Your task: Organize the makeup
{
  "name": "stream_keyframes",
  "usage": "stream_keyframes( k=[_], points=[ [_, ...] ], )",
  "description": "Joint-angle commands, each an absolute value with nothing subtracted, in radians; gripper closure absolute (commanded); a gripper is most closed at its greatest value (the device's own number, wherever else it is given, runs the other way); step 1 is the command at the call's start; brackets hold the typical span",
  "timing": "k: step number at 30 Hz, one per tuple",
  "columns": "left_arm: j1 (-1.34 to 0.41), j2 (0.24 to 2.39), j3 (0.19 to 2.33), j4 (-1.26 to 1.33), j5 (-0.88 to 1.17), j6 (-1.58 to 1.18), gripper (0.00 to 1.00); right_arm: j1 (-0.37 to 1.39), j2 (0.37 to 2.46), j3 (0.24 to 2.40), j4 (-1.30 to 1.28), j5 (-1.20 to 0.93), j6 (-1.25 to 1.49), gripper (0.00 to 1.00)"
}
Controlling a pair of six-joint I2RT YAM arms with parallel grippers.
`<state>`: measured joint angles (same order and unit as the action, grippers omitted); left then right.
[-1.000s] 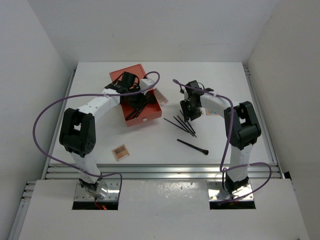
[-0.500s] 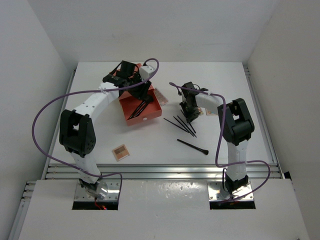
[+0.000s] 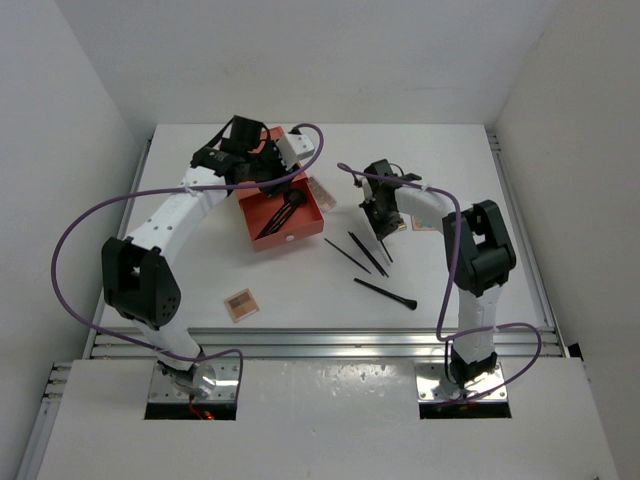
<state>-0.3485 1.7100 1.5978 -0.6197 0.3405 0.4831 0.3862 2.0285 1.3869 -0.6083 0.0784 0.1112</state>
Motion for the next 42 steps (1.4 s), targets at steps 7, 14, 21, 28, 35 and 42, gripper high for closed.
stream_keyframes(
  k=[7,14,21,28,35,42],
  points=[
    [-0.451,1.519,1.494,-0.554,0.437,1.118,0.47,0.354,1.744,1.47,-0.713,-0.184,0.156,1.0],
    [-0.56,1.352,1.176,-0.205,0.486,1.491,0.41,0.391,1.64,1.433,-0.652,-0.458,0.418,1.0],
    [-0.58,1.342,1.114,-0.181,0.574,1.618,0.42,0.456,1.628,1.436,-0.525,-0.572,0.586,1.0],
    [-0.601,1.33,1.066,-0.172,0.563,1.647,0.49,0.508,1.628,1.431,-0.48,-0.621,0.637,1.0],
    [-0.611,1.312,1.057,-0.163,0.531,1.562,0.98,0.523,1.624,1.405,-0.44,-0.624,0.66,1.0],
    [-0.611,1.279,1.048,-0.163,0.39,1.395,1.0,0.485,1.606,1.394,-0.452,-0.609,0.66,0.7]
  ],
)
